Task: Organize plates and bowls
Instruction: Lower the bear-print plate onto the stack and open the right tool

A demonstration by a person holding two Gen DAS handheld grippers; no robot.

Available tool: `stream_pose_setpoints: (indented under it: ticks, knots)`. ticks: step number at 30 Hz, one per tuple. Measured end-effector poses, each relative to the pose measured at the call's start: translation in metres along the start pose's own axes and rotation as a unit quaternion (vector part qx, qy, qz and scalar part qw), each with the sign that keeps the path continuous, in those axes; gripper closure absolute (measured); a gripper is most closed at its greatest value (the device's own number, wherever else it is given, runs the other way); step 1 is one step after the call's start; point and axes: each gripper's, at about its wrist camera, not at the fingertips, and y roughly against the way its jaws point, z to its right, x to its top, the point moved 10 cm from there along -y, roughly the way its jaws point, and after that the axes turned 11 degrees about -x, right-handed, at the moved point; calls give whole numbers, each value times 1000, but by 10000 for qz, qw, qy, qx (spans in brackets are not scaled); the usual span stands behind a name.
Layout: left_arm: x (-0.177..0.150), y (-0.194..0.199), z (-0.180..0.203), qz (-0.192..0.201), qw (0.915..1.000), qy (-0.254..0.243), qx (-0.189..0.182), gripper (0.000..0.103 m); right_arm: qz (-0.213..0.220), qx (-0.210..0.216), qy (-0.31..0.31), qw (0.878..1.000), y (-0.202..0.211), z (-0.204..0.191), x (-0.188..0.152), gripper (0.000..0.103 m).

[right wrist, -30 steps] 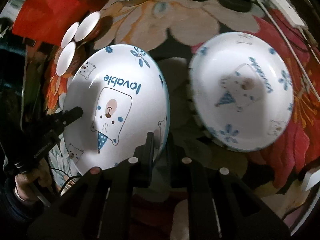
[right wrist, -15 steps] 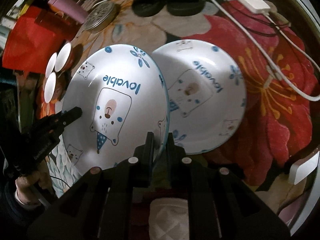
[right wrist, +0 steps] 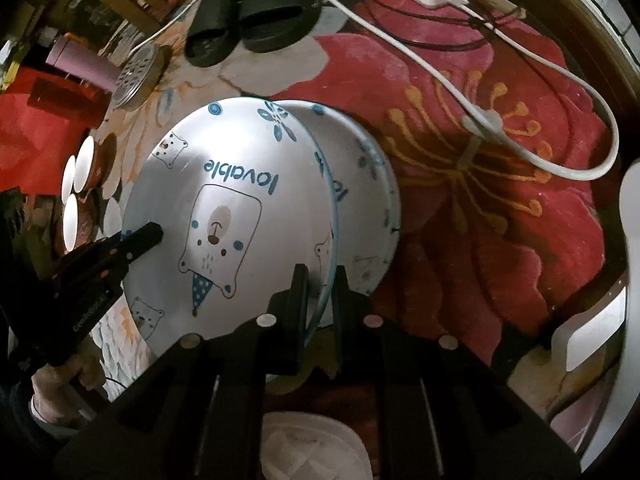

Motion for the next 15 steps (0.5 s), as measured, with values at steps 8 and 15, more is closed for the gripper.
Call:
stream_pose_setpoints:
  ticks: [8,15]
  knots:
    - [10,-17,6,-58,9999,-61,69,88,-20,-20,-119,9999,-8,16,7,91]
    - [11,-24,3,-63,9997,-129,207,88,-86,2,-96,9999,-18,16,11,90]
